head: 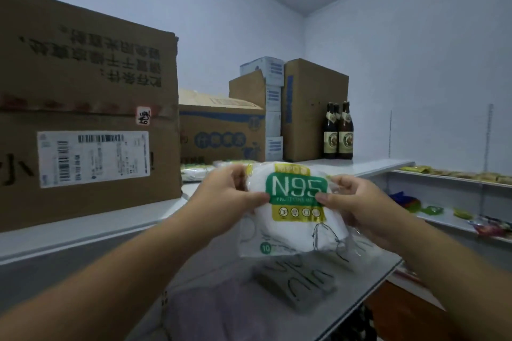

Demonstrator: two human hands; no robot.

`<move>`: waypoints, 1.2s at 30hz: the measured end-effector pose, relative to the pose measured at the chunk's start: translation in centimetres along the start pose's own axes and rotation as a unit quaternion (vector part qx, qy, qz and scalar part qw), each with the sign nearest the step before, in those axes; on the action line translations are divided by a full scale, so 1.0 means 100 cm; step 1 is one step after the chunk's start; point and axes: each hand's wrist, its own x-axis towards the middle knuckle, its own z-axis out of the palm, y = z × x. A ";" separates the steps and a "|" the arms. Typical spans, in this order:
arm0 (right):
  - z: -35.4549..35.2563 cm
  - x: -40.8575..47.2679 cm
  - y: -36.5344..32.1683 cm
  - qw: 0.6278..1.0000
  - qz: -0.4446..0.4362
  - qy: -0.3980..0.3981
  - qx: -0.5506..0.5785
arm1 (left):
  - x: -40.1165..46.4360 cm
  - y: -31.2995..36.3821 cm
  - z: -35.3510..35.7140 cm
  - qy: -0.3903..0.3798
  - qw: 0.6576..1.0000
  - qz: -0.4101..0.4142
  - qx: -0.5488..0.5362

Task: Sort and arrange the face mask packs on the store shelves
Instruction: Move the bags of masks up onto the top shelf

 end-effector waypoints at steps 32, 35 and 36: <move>0.108 0.244 0.002 0.940 0.025 -0.239 -0.242 | 0.057 -0.032 -0.054 0.042 0.794 -0.067 0.602; 0.109 0.242 0.004 0.916 -0.092 -0.224 -0.321 | 0.056 -0.037 -0.054 0.048 0.790 -0.065 0.607; 0.109 0.242 0.005 0.905 -0.145 -0.206 -0.343 | 0.056 -0.038 -0.054 0.052 0.791 -0.066 0.606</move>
